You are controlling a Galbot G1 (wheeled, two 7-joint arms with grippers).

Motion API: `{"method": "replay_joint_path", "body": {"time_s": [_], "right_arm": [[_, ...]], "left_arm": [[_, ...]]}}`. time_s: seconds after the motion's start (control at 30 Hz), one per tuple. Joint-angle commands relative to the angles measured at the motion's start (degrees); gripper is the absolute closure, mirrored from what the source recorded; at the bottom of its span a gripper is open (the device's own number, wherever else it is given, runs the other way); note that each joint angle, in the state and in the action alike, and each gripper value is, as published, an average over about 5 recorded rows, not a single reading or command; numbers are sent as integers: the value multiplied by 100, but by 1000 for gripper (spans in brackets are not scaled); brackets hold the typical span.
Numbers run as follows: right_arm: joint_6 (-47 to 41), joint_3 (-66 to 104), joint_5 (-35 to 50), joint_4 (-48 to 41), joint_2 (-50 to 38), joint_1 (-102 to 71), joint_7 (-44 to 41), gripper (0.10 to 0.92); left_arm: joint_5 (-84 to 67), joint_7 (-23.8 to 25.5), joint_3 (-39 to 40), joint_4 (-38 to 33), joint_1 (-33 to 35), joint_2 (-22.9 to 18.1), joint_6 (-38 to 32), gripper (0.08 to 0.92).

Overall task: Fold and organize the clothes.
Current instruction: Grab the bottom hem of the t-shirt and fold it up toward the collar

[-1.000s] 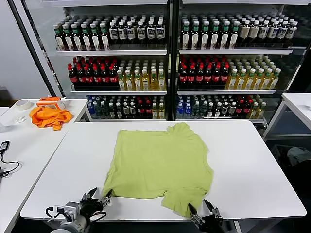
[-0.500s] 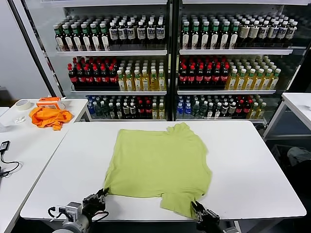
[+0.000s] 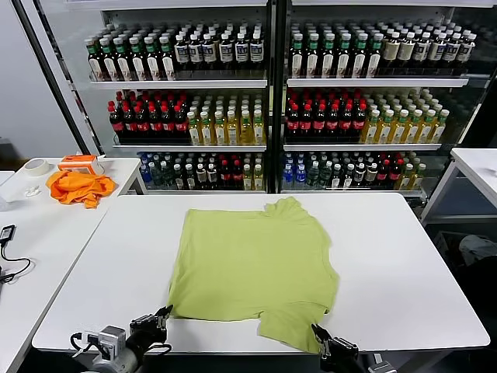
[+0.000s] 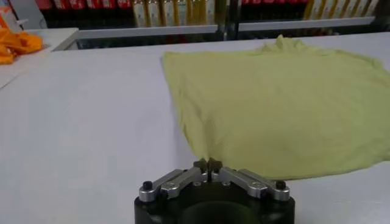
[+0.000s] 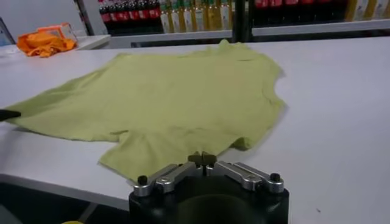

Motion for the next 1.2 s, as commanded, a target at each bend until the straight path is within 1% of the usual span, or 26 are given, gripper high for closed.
{"method": "replay_joint_path", "body": {"time_s": [0.03,0.27,0.4,0.47,0.7,0.87,1.03,1.2], "right_arm": [[-89,301,29,433,-145,-619,-15,921],[-122,403,-22,636,-135,-833,-11,921],[15,332,-249,344,-97,-602,73,918],[91,316,-355,150,-73,-440,130,895],[174,-19,-502,-381,145,352,158,708],[144,-313,-721,-757,255,856,115,561],[90,-541,-660,-1058,336,1065,79,414],[5,-701,-486,-1074,377,1157,46,277]], "left_arm": [[-88,-20,-117,-772,862,182,-15,918],[-43,-41,-267,-943,1156,291,-47,918],[3,-38,-227,-673,924,286,-144,918],[1,-33,-183,-519,791,282,-156,918],[-4,6,-108,-415,551,295,-139,918],[2,30,-124,-403,541,260,-138,918],[10,40,-99,-410,495,116,-140,918],[65,57,-66,-405,485,56,-141,918]]}}
